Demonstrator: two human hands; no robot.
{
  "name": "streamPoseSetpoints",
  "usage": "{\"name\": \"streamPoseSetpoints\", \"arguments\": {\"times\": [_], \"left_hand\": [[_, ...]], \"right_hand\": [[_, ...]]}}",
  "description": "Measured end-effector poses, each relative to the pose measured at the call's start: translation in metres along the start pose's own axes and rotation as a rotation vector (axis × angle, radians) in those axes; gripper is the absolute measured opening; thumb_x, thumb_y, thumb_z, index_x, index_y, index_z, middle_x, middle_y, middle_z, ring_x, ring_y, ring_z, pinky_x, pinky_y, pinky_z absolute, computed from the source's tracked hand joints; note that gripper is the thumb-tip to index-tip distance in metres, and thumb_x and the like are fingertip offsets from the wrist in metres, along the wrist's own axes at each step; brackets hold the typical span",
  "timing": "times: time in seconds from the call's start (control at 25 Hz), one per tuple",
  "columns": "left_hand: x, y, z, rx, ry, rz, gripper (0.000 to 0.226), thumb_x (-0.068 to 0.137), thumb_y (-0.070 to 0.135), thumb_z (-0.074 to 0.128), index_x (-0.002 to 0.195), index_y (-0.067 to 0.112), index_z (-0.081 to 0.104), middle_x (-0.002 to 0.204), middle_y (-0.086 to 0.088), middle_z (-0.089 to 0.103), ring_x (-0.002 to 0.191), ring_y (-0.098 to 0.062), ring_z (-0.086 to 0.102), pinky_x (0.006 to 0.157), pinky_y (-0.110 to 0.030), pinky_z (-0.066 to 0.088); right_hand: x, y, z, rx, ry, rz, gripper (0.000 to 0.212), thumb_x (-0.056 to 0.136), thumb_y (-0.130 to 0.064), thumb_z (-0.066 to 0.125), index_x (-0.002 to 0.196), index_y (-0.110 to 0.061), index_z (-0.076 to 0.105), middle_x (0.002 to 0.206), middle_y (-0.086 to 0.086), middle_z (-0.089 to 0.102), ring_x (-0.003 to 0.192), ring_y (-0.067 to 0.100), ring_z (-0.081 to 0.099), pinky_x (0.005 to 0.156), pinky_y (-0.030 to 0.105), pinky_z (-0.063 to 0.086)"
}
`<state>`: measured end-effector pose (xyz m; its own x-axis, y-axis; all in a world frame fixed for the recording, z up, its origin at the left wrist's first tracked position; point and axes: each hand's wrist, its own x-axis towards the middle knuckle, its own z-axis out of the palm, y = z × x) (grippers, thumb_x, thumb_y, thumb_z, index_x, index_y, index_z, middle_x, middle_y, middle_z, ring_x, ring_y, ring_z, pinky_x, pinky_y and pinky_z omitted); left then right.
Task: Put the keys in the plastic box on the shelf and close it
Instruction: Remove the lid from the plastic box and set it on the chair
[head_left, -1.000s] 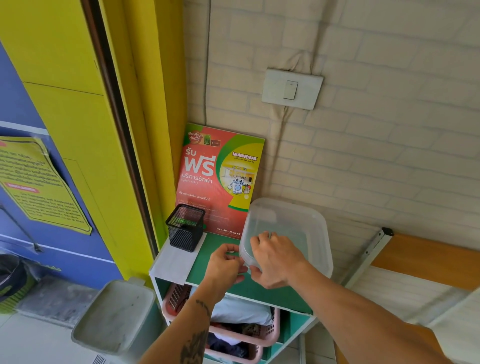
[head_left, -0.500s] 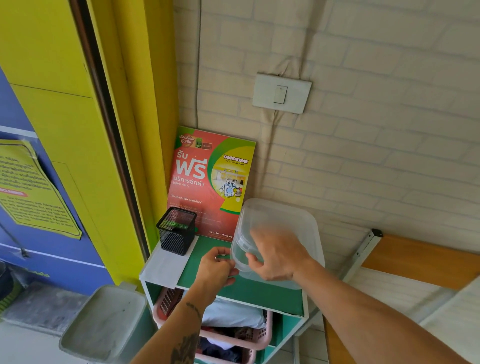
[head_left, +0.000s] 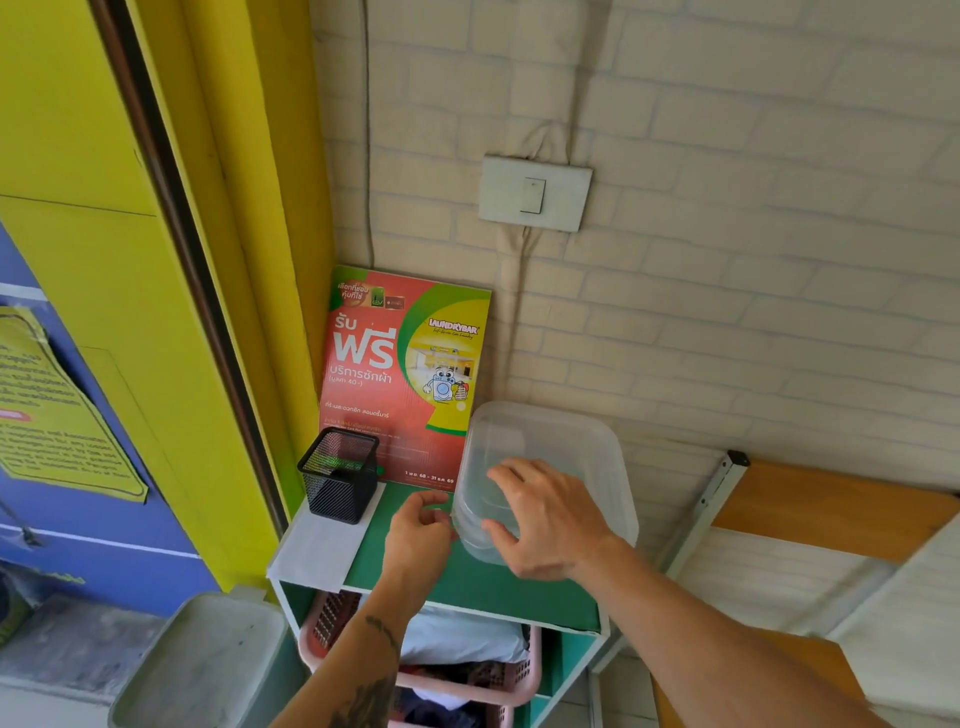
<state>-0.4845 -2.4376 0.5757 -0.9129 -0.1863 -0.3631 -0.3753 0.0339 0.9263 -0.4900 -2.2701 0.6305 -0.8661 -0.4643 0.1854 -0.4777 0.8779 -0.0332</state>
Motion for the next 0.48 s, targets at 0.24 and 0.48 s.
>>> {"name": "streamPoseSetpoints", "arguments": {"times": [0.24, 0.48], "left_hand": [[0.002, 0.020, 0.010, 0.282, 0.120, 0.250, 0.019, 0.091, 0.017, 0.047, 0.097, 0.021, 0.065, 0.099, 0.000, 0.066, 0.087, -0.023, 0.062, 0.078, -0.036, 0.052], [0.000, 0.024, 0.028, 0.325, 0.036, 0.252, 0.026, 0.095, 0.023, 0.043, 0.102, 0.010, 0.064, 0.110, -0.010, 0.061, 0.090, -0.021, 0.055, 0.081, -0.035, 0.045]], "right_hand": [[-0.024, 0.057, -0.003, 0.310, 0.316, 0.579, 0.048, 0.090, -0.041, 0.056, 0.131, -0.019, 0.047, 0.129, 0.004, 0.054, 0.115, 0.022, 0.052, 0.089, 0.037, 0.046], [-0.035, 0.060, 0.002, 0.845, 0.106, 1.013, 0.047, 0.096, -0.038, 0.051, 0.137, -0.015, 0.044, 0.129, 0.009, 0.057, 0.107, 0.025, 0.057, 0.094, 0.045, 0.050]]}}
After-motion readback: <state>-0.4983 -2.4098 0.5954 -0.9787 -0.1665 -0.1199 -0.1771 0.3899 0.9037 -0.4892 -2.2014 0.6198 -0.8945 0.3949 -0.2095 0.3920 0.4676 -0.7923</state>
